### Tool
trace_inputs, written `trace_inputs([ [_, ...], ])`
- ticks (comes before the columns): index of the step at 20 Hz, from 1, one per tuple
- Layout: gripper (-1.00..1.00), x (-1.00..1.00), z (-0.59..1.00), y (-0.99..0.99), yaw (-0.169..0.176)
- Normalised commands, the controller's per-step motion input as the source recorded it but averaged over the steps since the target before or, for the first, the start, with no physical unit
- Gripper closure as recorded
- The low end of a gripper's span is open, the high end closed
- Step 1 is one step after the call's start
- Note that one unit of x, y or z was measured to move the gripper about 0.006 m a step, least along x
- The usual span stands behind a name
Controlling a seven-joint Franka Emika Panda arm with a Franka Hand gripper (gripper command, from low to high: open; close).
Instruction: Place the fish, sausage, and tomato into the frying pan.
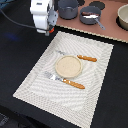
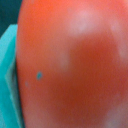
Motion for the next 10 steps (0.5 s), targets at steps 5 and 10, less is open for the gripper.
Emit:
trace_inputs([
  [5,1.0,1.0,1.0,0.63,0.0],
  [10,1.0,1.0,1.0,0.66,0.0],
])
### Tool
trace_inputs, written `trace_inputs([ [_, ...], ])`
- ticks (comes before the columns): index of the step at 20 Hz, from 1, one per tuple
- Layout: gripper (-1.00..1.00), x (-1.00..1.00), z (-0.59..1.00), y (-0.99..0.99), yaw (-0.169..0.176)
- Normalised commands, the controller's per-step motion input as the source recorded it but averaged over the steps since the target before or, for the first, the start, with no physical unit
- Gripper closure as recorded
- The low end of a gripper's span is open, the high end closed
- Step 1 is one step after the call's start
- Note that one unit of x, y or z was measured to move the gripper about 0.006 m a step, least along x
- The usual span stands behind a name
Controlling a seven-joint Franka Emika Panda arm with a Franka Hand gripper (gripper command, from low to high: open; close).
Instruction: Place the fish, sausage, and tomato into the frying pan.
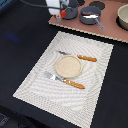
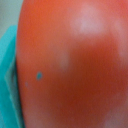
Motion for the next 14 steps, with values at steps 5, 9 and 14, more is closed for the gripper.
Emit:
trace_inputs([
  [5,1.0,1.0,1.0,0.58,0.0],
  [9,1.0,0.87,0.52,0.54,0.0],
  [14,1.0,0.71,0.07,0.57,0.0],
])
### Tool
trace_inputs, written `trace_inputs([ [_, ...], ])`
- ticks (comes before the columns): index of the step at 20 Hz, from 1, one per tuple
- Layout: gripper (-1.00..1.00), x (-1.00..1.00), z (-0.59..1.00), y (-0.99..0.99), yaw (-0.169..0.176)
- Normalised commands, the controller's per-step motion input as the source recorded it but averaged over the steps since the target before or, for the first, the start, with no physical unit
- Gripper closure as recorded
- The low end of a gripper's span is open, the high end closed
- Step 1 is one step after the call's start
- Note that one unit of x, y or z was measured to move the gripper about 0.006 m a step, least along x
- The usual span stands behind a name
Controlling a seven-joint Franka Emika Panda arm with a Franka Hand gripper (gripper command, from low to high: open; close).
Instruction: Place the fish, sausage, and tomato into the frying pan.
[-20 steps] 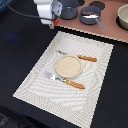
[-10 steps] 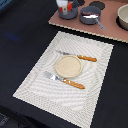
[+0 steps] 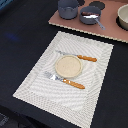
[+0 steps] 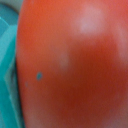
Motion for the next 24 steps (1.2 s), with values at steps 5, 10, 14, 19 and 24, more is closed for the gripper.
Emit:
trace_inputs([
  [5,1.0,0.45,-0.01,0.57,0.0],
  [10,1.0,0.33,-0.06,0.51,0.0],
  [14,1.0,0.23,-0.19,0.45,0.0],
  [19,1.0,0.23,-0.24,0.39,0.0],
  [24,1.0,0.52,0.04,0.45,-0.026],
])
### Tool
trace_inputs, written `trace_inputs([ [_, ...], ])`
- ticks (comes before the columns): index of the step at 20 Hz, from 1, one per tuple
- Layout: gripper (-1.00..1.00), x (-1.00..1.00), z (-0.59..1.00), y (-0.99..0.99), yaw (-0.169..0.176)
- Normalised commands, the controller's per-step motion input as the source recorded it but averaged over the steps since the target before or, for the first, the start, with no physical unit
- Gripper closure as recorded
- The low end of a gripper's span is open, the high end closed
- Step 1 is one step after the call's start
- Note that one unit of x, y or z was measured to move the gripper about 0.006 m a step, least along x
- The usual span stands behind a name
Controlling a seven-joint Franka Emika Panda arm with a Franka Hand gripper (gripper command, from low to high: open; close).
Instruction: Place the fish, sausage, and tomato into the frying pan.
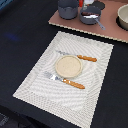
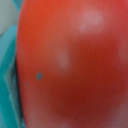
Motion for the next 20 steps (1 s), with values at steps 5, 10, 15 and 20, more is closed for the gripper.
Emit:
trace_inputs([
  [5,1.0,0.69,0.32,0.6,-0.045],
  [10,1.0,0.33,-0.01,0.35,-0.017],
  [15,-1.0,0.25,-0.01,0.17,-0.008],
  [20,-1.0,0.33,0.23,0.25,-0.01],
])
